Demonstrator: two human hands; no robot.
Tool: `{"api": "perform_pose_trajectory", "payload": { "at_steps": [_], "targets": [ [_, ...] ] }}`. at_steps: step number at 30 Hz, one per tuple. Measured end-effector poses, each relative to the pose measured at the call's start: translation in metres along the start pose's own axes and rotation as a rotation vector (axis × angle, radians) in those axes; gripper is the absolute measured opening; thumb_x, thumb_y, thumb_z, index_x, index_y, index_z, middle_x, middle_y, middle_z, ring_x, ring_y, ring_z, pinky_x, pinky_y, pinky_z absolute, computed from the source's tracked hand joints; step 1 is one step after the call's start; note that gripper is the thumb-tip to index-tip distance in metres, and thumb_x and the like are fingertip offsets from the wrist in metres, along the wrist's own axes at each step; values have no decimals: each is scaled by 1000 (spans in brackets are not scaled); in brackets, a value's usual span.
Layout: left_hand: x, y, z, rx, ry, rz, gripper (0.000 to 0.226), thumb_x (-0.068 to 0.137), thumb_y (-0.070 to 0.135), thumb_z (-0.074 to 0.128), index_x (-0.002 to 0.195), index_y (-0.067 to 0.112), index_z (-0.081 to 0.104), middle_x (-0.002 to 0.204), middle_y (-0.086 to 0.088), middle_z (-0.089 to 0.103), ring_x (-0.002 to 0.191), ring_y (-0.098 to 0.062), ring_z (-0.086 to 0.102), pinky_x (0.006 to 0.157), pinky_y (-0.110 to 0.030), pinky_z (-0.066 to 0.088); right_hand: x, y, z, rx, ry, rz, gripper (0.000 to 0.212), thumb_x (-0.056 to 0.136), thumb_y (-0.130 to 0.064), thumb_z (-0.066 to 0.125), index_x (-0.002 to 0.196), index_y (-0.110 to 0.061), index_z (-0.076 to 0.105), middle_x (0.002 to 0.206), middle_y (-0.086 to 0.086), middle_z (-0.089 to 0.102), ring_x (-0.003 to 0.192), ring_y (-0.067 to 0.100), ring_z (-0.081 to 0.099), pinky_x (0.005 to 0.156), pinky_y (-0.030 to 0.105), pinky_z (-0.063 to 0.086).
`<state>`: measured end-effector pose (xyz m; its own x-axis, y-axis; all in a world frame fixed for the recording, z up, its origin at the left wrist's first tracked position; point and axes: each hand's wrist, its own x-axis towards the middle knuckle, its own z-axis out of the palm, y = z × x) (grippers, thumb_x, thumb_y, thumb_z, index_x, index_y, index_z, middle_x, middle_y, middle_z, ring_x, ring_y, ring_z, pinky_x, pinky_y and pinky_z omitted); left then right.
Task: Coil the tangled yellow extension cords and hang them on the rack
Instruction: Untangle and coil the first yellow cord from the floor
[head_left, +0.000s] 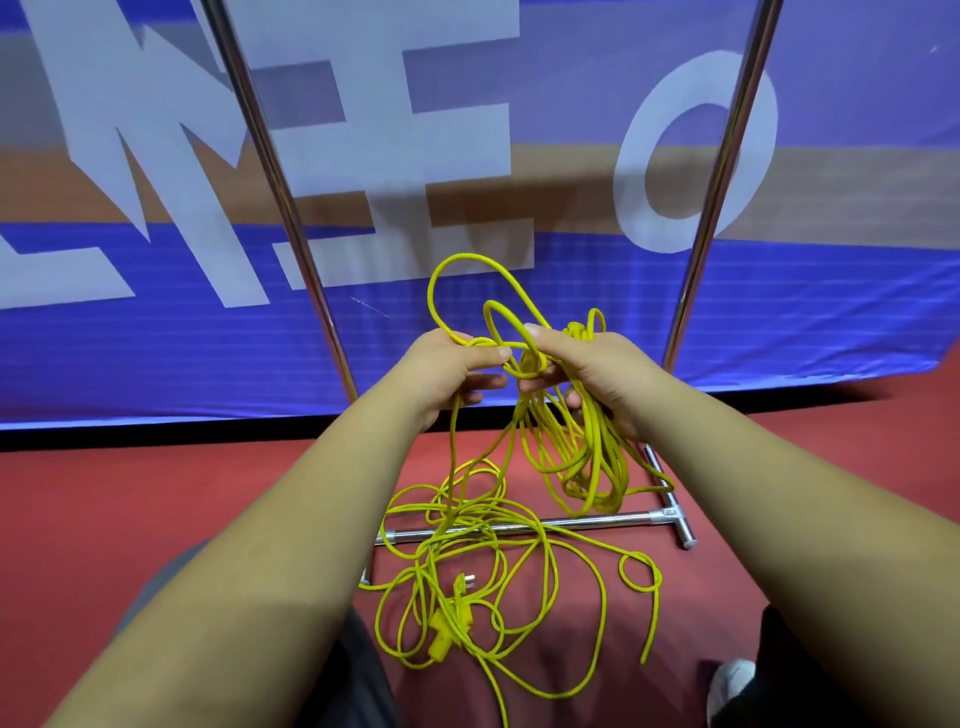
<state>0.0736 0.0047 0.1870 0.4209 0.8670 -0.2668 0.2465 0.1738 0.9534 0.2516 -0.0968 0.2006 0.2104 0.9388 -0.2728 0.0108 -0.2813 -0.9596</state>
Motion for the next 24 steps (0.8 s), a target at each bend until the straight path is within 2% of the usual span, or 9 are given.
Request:
{"api": "perform_pose_trajectory", "payload": {
  "at_steps": [4,6,8,11,14,16,18,20,24],
  "targets": [
    [1,5,-7,-55,-72,-89,21,91,17,73,111,10,74,108,-2,77,92,-21,78,69,-30,53,0,2,1,-3,-27,-14,70,82,-73,74,108,-8,79,99,11,82,49,14,42,47,22,39],
    [1,7,-13,-101,-92,-167,17,93,21,63,107,16,70,106,1,76,95,-21,78,75,-32,53,-1,0,1,11,-63,-24,87,73,-81,70,114,-5,76,102,11,82,51,14,44,48,23,41],
    [1,8,-18,-100,-96,-213,19,92,26,60,107,19,68,107,3,75,96,-20,77,76,-33,52,-2,-1,1,1,-84,-33,95,67,-84,69,113,-2,75,102,9,82,52,14,45,50,24,41],
    [3,8,-21,-107,-103,-230,28,92,39,58,111,20,68,118,2,76,97,-21,76,80,-36,50,-2,-2,2,-37,-65,-15,71,77,-80,71,96,-12,75,98,7,83,53,14,47,51,24,43],
    [3,9,-20,-122,-133,-233,58,85,69,62,119,23,68,123,1,76,102,-20,75,86,-38,51,-1,0,2,-54,-18,7,56,79,-76,75,84,-20,73,94,7,83,51,12,49,50,24,43],
    [4,7,-17,-101,-104,-212,70,75,80,68,120,27,68,120,2,77,102,-17,76,87,-38,54,0,2,1,-34,-2,-6,49,81,-69,78,78,-21,72,93,8,83,54,15,50,50,25,42],
    [7,3,-17,-97,-85,-196,69,72,79,74,115,25,71,117,3,77,102,-16,76,88,-38,56,1,4,0,-40,-6,-31,43,85,-61,80,82,-18,76,94,8,83,53,15,49,51,26,40],
    [10,1,-16,-129,-79,-181,58,74,71,77,109,25,74,109,3,77,98,-15,76,90,-38,56,3,6,-1,-46,-20,-50,40,88,-54,81,96,-15,80,96,7,83,49,12,46,51,26,39],
    [10,-1,-8,-133,-9,-115,30,86,44,81,105,22,71,100,4,76,85,-12,76,88,-39,58,11,13,-2,-27,21,-66,29,92,-35,80,106,-10,76,95,9,83,46,11,45,50,26,39]
  ]
}}
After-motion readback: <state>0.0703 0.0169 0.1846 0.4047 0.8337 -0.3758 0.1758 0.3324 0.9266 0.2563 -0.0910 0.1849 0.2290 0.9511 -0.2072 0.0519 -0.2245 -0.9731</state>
